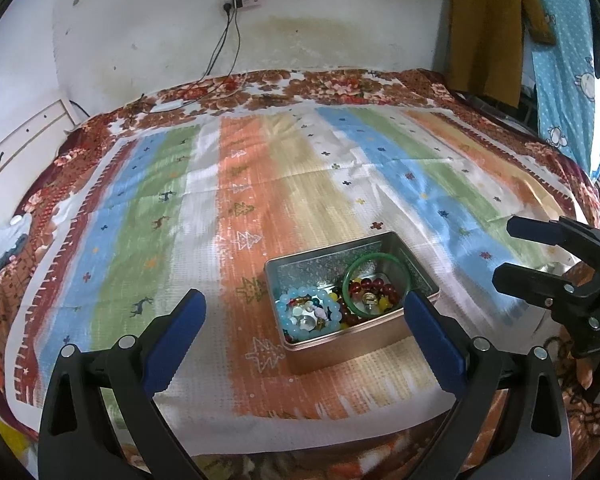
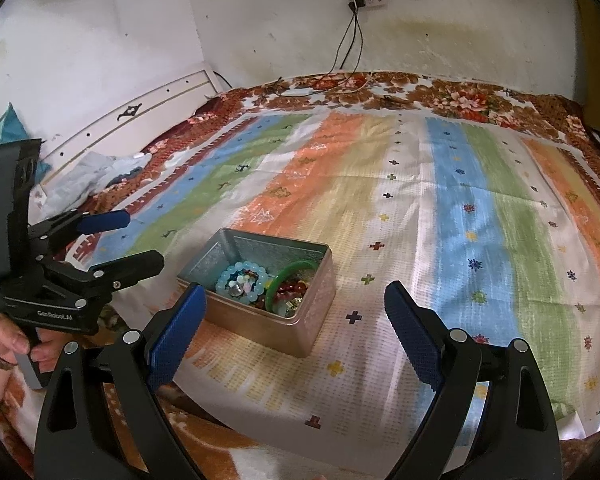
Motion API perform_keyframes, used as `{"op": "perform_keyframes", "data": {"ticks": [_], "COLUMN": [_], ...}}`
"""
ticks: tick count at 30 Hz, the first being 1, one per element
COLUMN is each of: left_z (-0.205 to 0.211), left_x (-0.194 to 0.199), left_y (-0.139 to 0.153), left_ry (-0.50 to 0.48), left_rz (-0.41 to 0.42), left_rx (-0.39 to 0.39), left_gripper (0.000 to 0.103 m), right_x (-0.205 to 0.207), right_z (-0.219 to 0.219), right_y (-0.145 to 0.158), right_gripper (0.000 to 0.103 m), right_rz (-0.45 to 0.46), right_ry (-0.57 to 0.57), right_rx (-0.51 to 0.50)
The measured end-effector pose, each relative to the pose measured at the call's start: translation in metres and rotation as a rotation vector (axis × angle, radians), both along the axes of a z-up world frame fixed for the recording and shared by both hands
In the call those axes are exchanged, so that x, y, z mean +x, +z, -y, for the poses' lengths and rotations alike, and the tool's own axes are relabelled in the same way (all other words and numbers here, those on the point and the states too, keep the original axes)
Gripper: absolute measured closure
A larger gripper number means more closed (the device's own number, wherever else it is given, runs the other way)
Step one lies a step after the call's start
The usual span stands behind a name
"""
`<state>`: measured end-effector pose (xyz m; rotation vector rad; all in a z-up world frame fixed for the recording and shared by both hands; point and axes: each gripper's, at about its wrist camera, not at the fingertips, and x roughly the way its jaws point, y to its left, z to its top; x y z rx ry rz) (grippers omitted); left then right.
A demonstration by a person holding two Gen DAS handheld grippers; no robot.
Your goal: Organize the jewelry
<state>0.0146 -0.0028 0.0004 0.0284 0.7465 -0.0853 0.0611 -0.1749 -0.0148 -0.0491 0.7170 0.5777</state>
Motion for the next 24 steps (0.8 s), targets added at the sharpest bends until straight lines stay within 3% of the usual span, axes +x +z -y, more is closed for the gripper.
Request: {"op": "perform_keyframes", "data": {"ticks": [13, 24], "left_z": [-0.009, -0.010], "left_x": [-0.008, -0.007], "left_y": [0.007, 0.003], "left_ry": [0.024, 0.023], "left_rz": [0.039, 0.010], "left_rx": [-0.038, -0.069], "left_gripper": [0.006, 0.006], "right_x": [-0.001, -0.002], "right_z": [0.003, 0.004], "right_y": [-0.001, 0.001], "right_gripper": [0.012, 0.012], "right_rz": [0.007, 0.015], "right_ry": [-0.011, -0.013], "right_rx": [0.003, -0.001]}}
